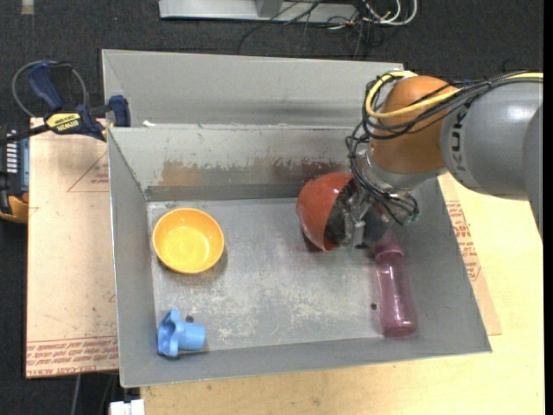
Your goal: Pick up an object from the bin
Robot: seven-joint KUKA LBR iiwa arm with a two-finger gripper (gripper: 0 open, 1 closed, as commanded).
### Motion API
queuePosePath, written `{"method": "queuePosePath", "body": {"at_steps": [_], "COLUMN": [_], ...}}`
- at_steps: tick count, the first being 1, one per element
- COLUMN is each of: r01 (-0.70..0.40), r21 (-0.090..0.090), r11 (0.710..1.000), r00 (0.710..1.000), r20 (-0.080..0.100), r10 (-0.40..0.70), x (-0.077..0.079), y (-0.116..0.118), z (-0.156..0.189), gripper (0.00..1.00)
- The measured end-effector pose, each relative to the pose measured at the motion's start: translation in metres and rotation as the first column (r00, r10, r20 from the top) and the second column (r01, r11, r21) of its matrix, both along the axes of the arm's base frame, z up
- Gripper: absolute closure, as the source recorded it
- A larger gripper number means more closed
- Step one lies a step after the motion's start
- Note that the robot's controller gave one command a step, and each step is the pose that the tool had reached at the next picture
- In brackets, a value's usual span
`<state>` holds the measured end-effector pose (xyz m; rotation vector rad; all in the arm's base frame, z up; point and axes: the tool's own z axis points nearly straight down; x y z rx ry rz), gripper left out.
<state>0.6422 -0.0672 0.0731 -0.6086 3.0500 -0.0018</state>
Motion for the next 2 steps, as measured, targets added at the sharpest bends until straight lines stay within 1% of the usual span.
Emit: {"method": "queuePosePath", "body": {"at_steps": [1, 2], "r01": [0.0, -0.029], "r21": [0.0, 0.002], "r11": [1.0, 1.0], "r00": [1.0, 1.0], "r20": [0.0, 0.006], "r10": [0.0, 0.029], "x": [0.0, -0.005], "y": [0.0, -0.048], "z": [0.0, 0.002], "gripper": [1.0, 1.0]}}
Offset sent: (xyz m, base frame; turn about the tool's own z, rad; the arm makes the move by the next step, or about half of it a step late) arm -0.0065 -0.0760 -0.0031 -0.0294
